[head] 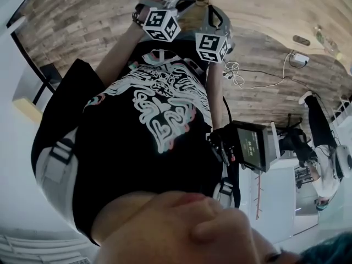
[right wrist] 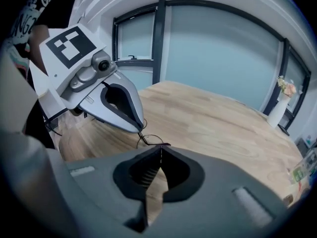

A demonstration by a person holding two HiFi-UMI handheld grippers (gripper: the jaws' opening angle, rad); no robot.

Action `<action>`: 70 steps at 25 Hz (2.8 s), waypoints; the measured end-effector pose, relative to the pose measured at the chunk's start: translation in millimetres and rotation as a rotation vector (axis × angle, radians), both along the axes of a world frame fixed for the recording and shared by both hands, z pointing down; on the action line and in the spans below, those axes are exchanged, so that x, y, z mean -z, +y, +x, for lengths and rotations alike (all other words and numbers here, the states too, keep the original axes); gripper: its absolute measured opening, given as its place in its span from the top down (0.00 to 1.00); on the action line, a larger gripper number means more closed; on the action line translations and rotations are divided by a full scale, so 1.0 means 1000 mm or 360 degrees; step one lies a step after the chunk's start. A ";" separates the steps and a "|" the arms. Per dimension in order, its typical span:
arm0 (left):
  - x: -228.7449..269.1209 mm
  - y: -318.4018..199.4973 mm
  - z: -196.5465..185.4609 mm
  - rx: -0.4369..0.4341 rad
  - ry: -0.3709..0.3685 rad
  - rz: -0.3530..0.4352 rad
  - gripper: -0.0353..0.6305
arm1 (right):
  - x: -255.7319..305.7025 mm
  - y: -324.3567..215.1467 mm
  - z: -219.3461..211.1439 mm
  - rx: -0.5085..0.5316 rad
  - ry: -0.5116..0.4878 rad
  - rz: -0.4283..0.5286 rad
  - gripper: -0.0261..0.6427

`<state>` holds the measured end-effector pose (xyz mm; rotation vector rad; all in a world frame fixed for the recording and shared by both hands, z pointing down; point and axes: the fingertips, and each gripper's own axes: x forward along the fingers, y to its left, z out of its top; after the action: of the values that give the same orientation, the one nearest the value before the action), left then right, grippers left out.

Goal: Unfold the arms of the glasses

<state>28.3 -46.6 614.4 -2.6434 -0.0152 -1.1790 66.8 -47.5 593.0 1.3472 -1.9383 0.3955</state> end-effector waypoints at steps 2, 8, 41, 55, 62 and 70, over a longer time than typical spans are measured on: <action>-0.005 0.003 0.003 -0.0059 -0.0033 0.0014 0.96 | -0.006 0.001 -0.003 0.0065 0.0036 -0.0017 0.96; -0.012 0.006 0.015 -0.0100 -0.0071 -0.0062 0.94 | -0.020 0.002 -0.008 0.0168 0.0043 -0.0072 0.95; -0.015 0.008 0.016 -0.0257 -0.0324 0.0041 0.90 | -0.014 -0.003 -0.028 0.0410 0.0283 -0.0076 0.90; -0.014 0.004 0.022 -0.0203 -0.0303 -0.0019 0.92 | -0.027 -0.002 -0.024 0.0353 0.0351 -0.0102 0.91; -0.003 -0.003 0.029 -0.0143 -0.0215 -0.0022 0.93 | -0.034 0.001 -0.016 0.0307 0.0347 -0.0130 0.91; 0.008 -0.008 0.033 -0.0071 -0.0152 -0.0036 0.93 | -0.043 0.009 -0.011 0.0280 0.0357 -0.0157 0.91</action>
<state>61.1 -54.2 606.8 -2.5894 -0.1047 -1.2970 55.3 -38.2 636.2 1.0987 -1.8085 0.2397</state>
